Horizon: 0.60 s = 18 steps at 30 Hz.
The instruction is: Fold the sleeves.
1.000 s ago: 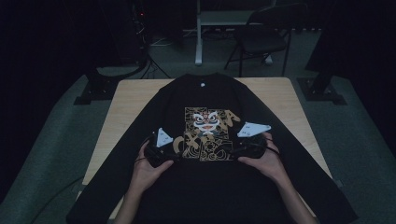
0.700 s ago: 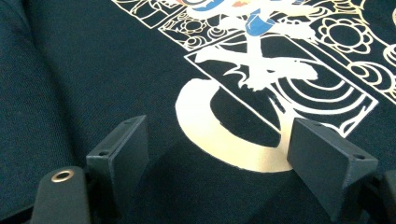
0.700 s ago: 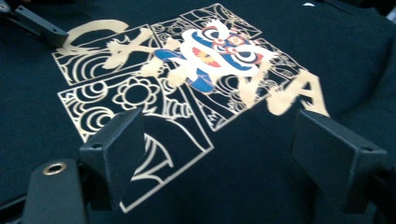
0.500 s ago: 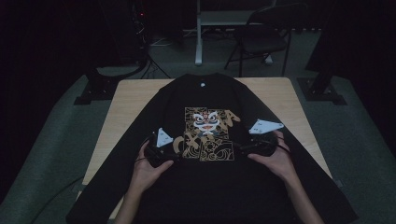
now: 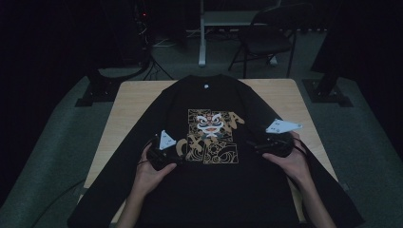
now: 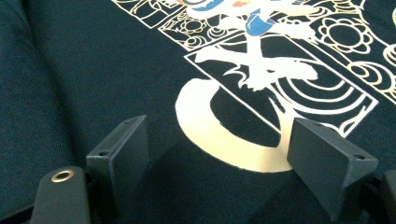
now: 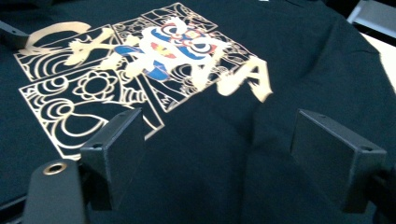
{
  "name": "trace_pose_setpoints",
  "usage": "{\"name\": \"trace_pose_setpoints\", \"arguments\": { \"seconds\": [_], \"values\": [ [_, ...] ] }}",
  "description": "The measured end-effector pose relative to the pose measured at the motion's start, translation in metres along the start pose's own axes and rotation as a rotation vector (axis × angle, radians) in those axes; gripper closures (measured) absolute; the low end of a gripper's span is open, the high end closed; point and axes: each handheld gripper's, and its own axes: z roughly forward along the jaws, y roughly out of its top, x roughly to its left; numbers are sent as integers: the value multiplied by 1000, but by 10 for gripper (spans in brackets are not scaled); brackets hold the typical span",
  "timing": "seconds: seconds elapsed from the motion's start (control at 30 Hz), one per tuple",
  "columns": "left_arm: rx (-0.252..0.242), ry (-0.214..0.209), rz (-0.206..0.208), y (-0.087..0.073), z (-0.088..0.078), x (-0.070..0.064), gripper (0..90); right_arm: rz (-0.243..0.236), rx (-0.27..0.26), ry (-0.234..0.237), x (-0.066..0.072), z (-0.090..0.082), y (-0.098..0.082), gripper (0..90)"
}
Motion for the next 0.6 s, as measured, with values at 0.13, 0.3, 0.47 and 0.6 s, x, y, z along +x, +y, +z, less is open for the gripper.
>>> {"name": "trace_pose_setpoints", "arguments": {
  "seconds": [0.13, 0.3, 0.47, 0.6],
  "values": [
    [0, -1, 1, 0, 0, 0, 218, 16, 4, -16, -8, -5, -5, 176],
    [-1, -2, -1, 0, 0, 0, 218, 38, 15, -35, -17, -10, -12, 176],
    [0, -1, 0, 0, 0, 0, 218, 56, 21, -56, -26, -15, -19, 176],
    [0, -1, 0, 0, 0, 0, 218, 81, 29, -71, -35, -20, -25, 176]
  ]
}}
